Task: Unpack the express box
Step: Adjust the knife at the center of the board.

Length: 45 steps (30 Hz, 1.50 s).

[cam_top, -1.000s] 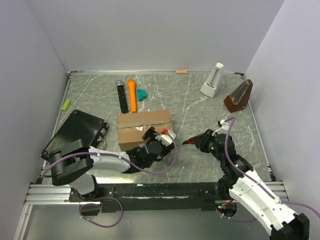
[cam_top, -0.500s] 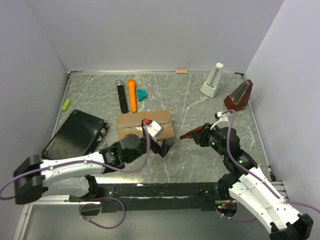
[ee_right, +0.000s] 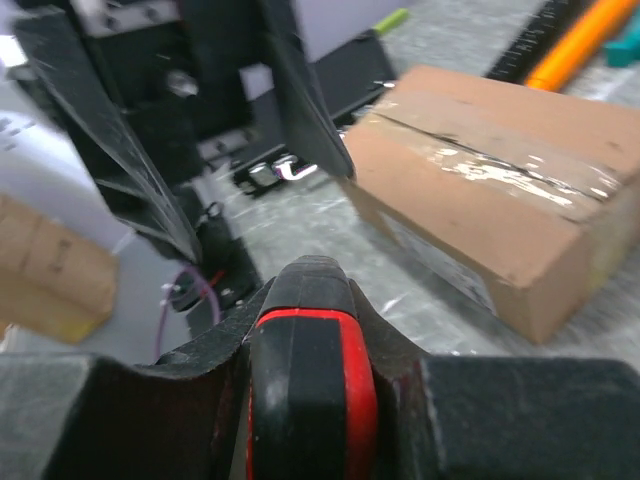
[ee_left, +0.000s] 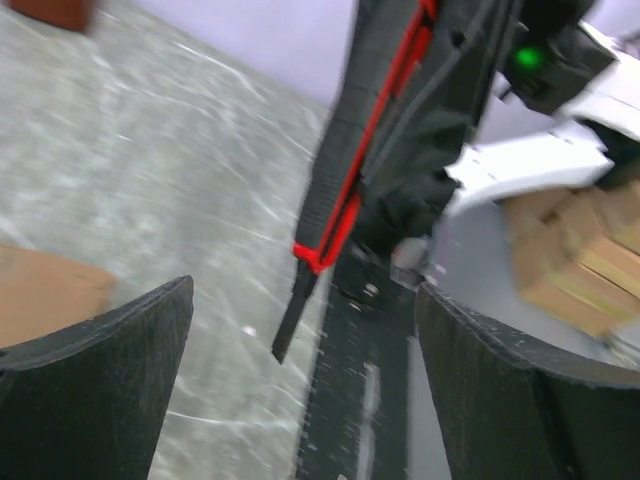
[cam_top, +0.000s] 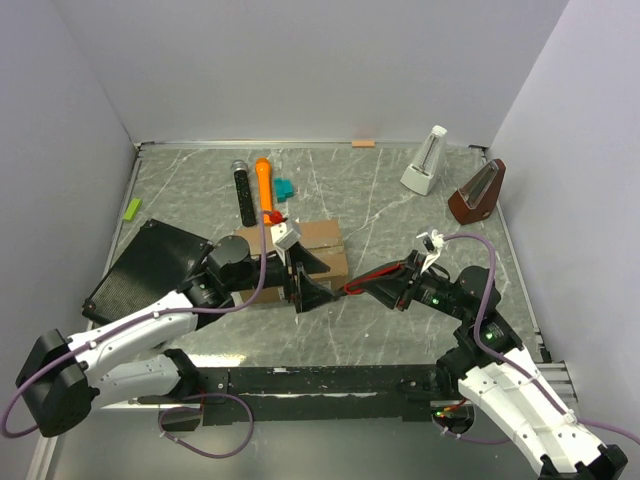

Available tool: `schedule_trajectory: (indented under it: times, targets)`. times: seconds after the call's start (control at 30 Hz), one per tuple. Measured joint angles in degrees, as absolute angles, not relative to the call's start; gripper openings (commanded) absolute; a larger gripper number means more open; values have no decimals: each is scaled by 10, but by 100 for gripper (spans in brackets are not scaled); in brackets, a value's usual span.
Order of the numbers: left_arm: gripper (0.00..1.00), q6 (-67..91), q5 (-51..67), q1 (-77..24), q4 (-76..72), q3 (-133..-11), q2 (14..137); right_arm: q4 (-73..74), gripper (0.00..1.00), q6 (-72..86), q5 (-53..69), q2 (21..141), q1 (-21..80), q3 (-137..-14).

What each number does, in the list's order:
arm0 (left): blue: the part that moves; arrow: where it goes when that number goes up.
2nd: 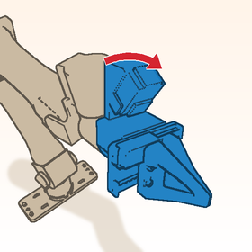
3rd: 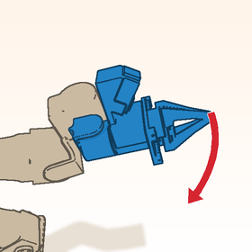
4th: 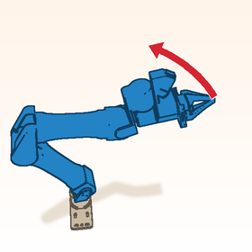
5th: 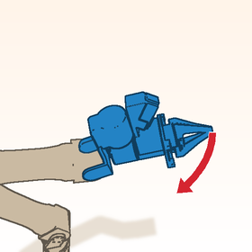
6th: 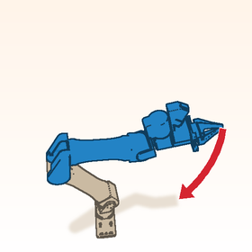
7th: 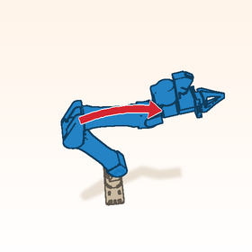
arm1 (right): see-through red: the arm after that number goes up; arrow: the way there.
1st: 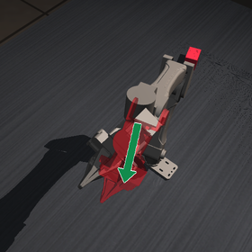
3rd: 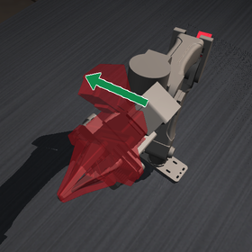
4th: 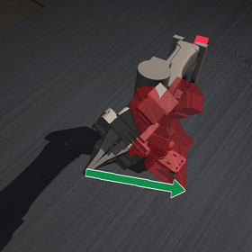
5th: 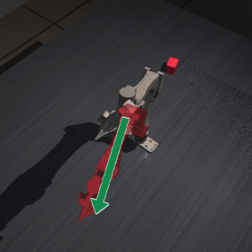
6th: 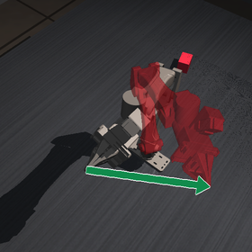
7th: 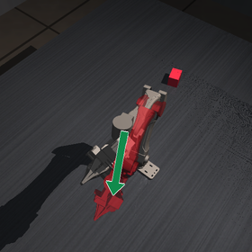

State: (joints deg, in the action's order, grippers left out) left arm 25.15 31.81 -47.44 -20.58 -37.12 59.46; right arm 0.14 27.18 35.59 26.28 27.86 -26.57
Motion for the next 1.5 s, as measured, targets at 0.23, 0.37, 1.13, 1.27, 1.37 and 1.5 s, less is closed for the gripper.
schedule_trajectory:
  times: [0.23, 0.37, 1.13, 1.27, 1.37, 1.5]
  targets:
    - [99, 268, 392, -474, -215, -371, 600, -12, 0, 283, 400, 270, 279, -272]
    - [98, 268, 412, -474, -219, -378, 615, -31, 0, 293, 407, 278, 279, -273]
    - [1, 276, 449, -487, -248, -431, 715, -79, 0, 314, 428, 337, 291, -286]
    - [1, 278, 457, -488, -256, -431, 714, -80, 0, 312, 431, 336, 291, -286]
    - [1, 279, 457, -490, -259, -431, 712, -86, 31, 316, 432, 336, 291, -286]
    - [1, 280, 453, -491, -267, -431, 709, -110, 53, 336, 428, 340, 291, -285]
